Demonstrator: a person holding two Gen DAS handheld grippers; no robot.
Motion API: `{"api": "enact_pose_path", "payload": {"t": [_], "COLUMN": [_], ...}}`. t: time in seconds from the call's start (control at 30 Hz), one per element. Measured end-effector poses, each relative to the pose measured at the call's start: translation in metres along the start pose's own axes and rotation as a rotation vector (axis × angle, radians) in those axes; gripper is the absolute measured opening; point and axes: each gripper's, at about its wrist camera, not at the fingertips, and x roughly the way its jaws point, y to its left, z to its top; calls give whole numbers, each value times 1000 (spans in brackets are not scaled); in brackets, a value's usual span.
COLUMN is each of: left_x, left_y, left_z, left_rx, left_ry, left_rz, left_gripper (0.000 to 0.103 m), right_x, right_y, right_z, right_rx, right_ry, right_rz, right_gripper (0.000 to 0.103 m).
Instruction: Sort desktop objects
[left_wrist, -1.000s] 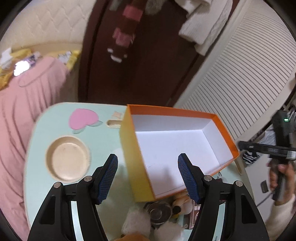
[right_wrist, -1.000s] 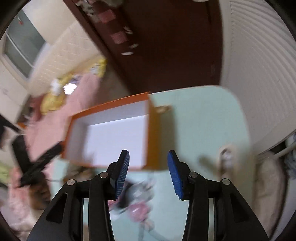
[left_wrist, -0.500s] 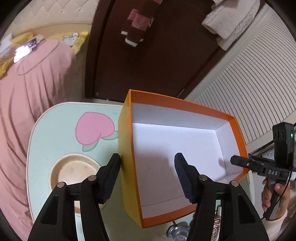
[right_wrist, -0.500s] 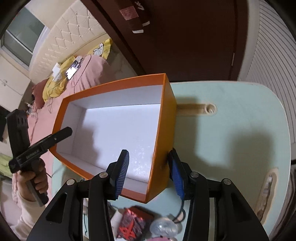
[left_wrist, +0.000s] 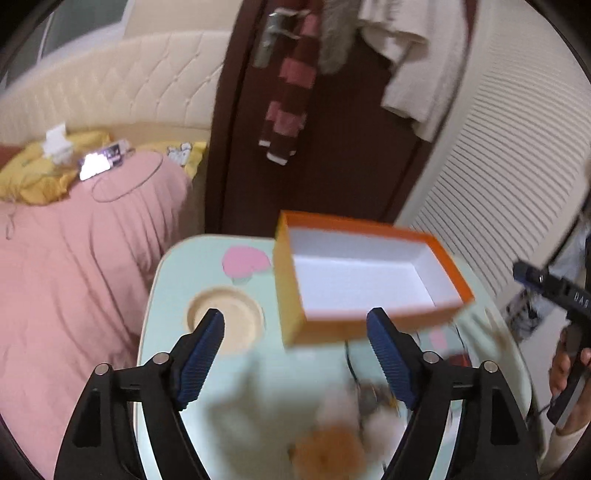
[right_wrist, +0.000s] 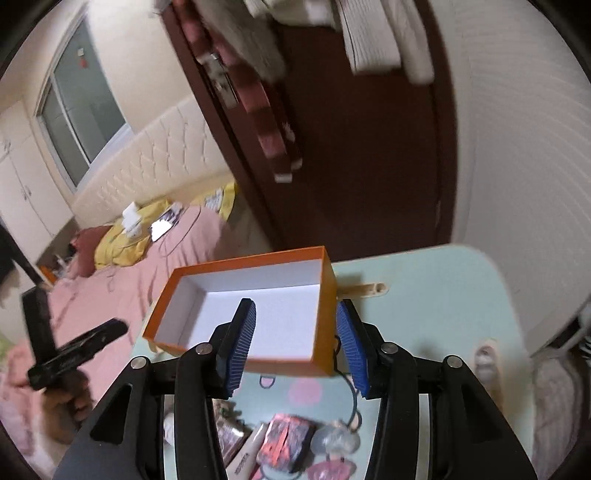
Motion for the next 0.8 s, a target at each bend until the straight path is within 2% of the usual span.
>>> {"api": "enact_pose_path", "payload": {"t": [0.03, 0.07, 0.2, 0.27, 0.33, 0.4, 0.47, 0.57, 0.63, 0.8], "left_x": [-7, -12, -19, -20, -19, -16, -9, 1, 2, 3], "left_y": [-8, -14, -46, -56, -58, -54, -49, -45, -42, -38], "left_z": [-11, -21, -55, -69, -79, -86, -90, -96, -97, -97], "left_rx": [10, 19, 118, 164, 170, 147, 113, 79, 68, 65], "left_ry": [2, 9, 86, 127, 166, 203, 240, 285, 289, 297], "left_rz": [-3, -5, 27, 67, 65, 41, 22, 14, 13, 13], "left_gripper": [81, 81, 81, 81, 81, 81, 81, 81, 81, 81], "right_x": [-7, -10, -17, -18, -17, -18, -17, -13, -4, -4], "right_y": [10, 21, 54, 63, 63, 61, 59, 63, 70, 78], "right_z": [-10, -22, -75, -96, -115, -136, -143, -149, -147, -148], "right_rx": [-20, -42, -44, -27, 6, 27, 12, -8, -48, -89], "right_ry": [-15, -4, 56, 105, 171, 197, 212, 245, 274, 268], "right_rz": [-20, -30, -132, -116, -95, -140, -187, -203, -216, -231], "right_gripper": [75, 79, 79, 79, 79, 79, 79, 79, 79, 79]}}
